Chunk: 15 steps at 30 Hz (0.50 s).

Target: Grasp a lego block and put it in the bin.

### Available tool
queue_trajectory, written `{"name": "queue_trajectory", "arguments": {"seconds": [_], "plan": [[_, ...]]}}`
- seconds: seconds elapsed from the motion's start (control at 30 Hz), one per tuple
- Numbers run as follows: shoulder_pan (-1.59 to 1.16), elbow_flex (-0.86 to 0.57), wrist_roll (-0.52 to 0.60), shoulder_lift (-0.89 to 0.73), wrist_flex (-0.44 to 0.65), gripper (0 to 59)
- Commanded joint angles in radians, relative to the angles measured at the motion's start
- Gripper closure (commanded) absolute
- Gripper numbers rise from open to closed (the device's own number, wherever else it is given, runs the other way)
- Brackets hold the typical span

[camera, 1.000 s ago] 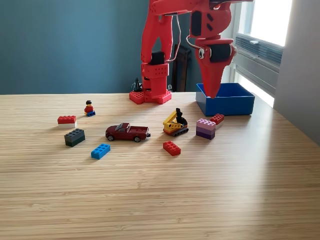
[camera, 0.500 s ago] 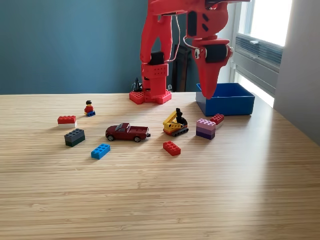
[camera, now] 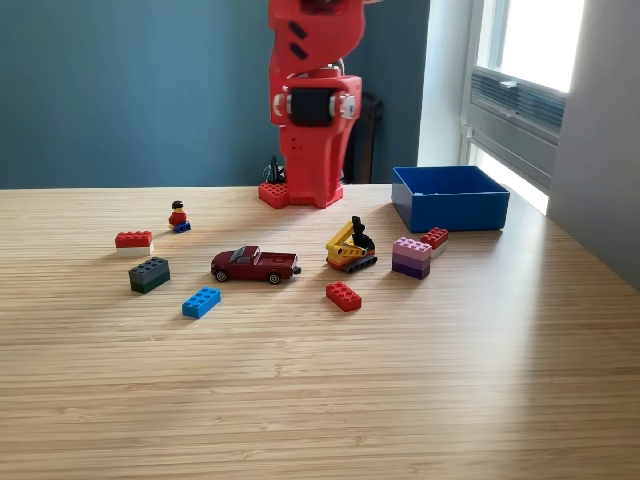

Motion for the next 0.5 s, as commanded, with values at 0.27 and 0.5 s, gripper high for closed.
{"name": "queue_trajectory", "arguments": {"seconds": [0.27,0.5], "plan": [[0.387,0.206,0.06,0.12,-0.005,51.5],[0.46,0.272,-0.331,0.129,-0.003,51.0]]}}
